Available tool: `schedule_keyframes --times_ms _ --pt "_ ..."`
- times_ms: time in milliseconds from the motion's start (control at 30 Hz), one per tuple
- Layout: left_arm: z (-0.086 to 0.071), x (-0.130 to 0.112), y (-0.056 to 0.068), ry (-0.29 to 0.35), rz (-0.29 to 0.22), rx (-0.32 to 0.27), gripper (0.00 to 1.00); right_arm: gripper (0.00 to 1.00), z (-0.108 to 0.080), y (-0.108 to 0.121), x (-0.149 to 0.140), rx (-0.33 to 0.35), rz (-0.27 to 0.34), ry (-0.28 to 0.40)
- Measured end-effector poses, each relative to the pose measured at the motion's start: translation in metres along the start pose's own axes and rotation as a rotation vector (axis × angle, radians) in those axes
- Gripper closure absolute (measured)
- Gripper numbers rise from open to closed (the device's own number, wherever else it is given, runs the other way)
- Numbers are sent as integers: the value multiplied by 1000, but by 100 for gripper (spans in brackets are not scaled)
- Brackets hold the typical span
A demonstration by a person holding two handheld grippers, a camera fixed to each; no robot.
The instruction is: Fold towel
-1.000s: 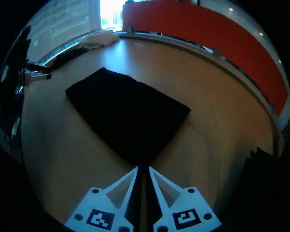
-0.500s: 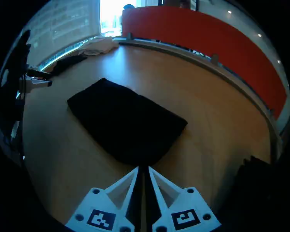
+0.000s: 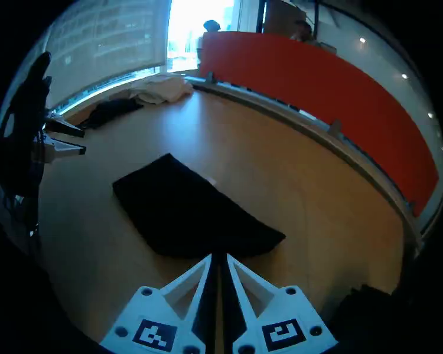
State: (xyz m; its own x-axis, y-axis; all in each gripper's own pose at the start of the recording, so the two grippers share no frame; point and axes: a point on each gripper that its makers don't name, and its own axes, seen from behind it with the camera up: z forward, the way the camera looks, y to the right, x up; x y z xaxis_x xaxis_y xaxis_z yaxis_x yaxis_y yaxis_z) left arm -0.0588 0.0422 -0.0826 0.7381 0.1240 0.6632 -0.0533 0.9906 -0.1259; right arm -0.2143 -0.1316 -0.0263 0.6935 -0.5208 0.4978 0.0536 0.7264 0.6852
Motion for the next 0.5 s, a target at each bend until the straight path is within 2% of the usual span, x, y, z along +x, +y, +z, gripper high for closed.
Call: schedule_keyframes --times_ms 500 --pt "-11 1 -8 19 -30 18 10 97 9 -17 57 35 -89 56"
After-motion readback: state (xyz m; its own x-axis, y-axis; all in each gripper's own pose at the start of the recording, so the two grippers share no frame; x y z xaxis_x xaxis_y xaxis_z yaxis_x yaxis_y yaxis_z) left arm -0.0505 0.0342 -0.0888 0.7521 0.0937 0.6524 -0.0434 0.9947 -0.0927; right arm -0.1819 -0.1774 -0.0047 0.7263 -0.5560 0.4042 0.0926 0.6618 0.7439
